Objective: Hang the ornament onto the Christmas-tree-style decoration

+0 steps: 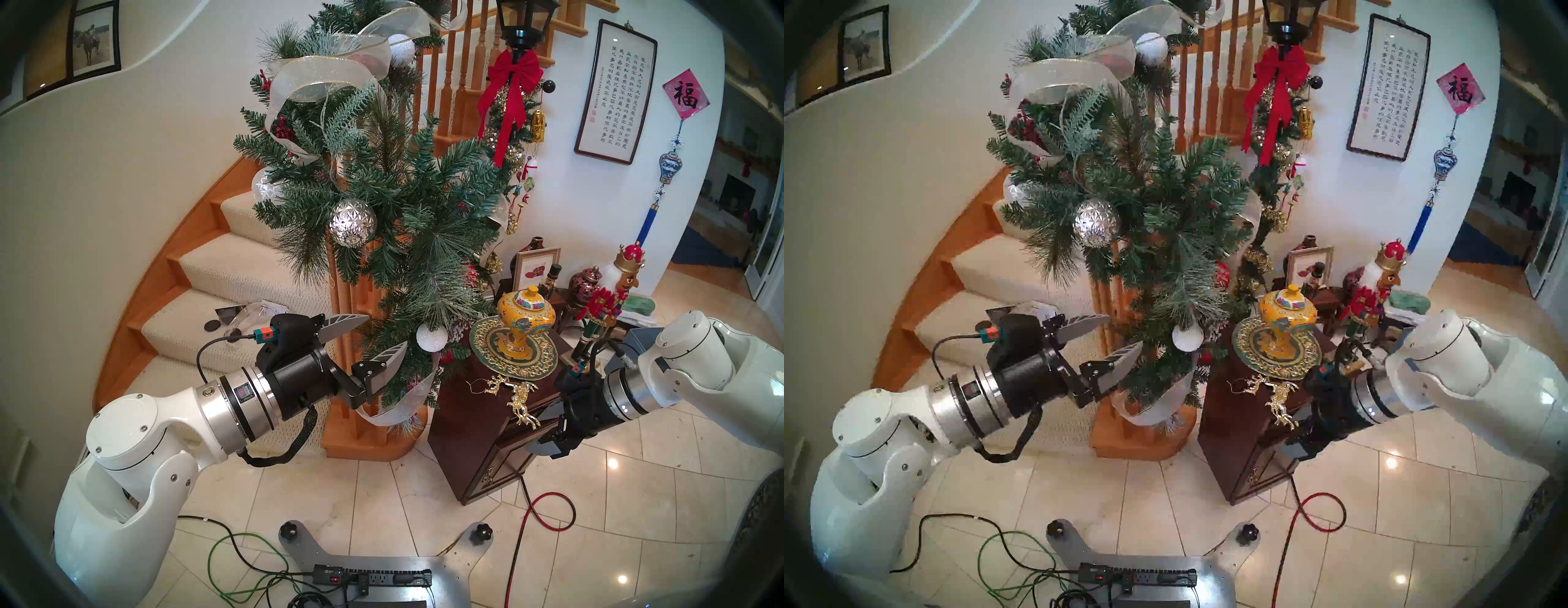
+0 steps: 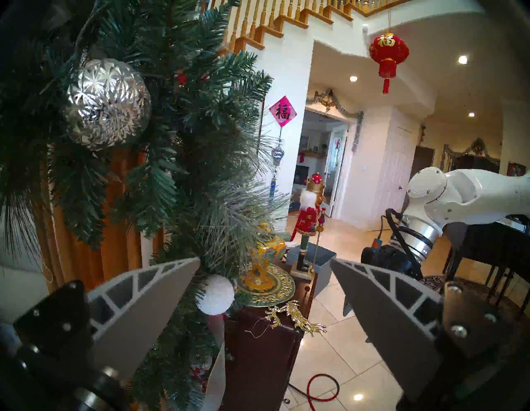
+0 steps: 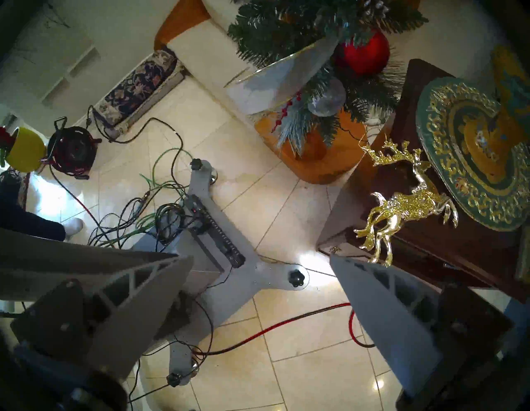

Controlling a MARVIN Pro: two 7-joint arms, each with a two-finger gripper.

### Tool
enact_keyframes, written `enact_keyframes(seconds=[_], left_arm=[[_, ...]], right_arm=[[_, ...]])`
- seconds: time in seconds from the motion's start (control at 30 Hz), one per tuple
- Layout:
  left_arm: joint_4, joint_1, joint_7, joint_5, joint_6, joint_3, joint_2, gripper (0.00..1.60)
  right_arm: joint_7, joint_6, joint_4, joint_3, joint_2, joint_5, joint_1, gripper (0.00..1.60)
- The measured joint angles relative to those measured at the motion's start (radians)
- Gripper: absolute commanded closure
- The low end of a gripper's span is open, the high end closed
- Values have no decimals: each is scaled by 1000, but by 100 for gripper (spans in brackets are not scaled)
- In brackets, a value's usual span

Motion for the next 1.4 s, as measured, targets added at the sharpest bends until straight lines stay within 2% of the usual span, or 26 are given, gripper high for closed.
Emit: enact_keyframes(seconds=[0.27,0.67,1.07,1.4], left_arm=[[0,0,0,0,0,0,0,0],[0,0,0,0,0,0,0,0],[0,0,0,0,0,0,0,0],[0,0,0,0,0,0,0,0]], right_arm=[[-43,39,27,-68,-40,22,82,0],[-50,84,52,-159,-77,9,192,0],[0,99,81,-218,-86,-33,274,0],[61,73,123,-260,-78,-77,328,0]])
